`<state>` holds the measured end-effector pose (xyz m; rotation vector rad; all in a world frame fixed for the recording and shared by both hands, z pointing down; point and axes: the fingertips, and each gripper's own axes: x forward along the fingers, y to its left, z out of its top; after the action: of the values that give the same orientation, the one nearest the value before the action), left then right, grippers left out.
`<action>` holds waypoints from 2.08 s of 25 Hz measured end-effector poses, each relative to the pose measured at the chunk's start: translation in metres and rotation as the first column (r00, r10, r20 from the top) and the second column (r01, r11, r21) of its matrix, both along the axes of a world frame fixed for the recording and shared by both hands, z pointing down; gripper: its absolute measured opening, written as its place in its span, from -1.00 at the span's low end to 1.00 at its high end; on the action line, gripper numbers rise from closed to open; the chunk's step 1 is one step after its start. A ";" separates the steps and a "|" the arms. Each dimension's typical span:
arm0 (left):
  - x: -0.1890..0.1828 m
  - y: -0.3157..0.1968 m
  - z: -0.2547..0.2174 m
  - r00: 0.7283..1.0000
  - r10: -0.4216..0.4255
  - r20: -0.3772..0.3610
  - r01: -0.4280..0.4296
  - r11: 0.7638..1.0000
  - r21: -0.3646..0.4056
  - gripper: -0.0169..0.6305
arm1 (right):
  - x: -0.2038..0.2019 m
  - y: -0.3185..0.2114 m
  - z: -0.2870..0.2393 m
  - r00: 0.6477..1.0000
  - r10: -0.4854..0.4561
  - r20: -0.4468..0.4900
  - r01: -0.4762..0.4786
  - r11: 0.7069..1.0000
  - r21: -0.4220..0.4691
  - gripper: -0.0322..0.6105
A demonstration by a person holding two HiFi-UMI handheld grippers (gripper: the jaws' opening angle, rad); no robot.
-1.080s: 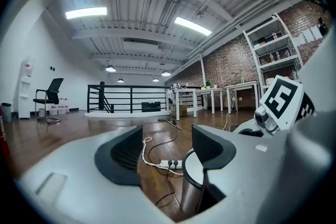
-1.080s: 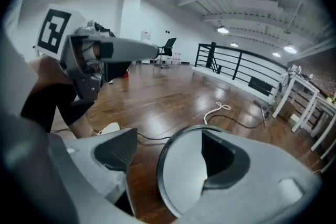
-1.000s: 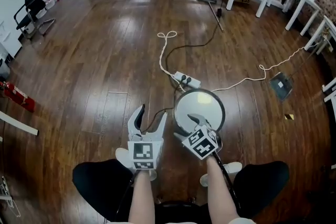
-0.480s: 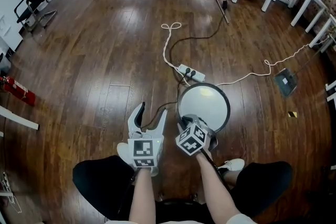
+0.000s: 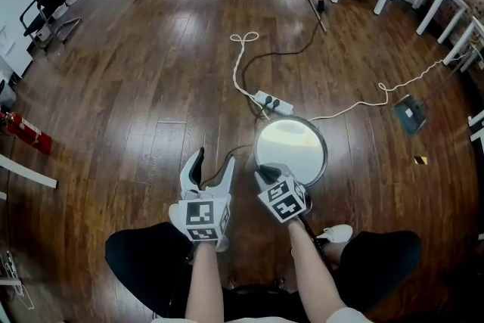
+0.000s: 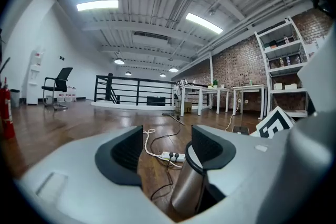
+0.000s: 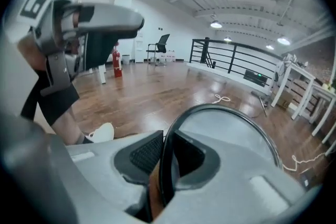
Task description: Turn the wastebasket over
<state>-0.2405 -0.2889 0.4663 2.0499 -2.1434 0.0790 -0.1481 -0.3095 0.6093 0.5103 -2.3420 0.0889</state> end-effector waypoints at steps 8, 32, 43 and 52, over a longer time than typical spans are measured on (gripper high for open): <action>0.018 0.007 0.004 1.000 0.022 -0.011 -0.023 1.000 -0.006 0.03 | 0.049 -0.022 -0.059 0.852 0.226 0.472 -0.127 0.965 -0.231 -0.75; 0.009 0.026 0.164 0.960 -0.059 -0.275 -0.056 0.918 -0.393 -0.04 | 0.187 -0.027 0.049 0.763 0.603 0.234 -0.508 0.782 -0.361 -0.38; -0.005 0.023 0.238 0.826 -0.083 -0.557 -0.156 0.917 -0.367 -0.04 | 0.171 -0.019 0.053 0.876 0.468 0.113 -0.409 0.847 -0.339 -0.41; 0.024 0.007 0.198 0.913 0.104 -0.395 -0.272 0.876 -0.399 -0.46 | 0.189 -0.037 0.062 0.828 0.554 0.089 -0.505 0.805 -0.312 -0.72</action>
<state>-0.2166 -0.2818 0.6647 1.8228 -1.5244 0.1848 0.0414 -0.3463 0.6710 1.0410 -2.2299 0.7455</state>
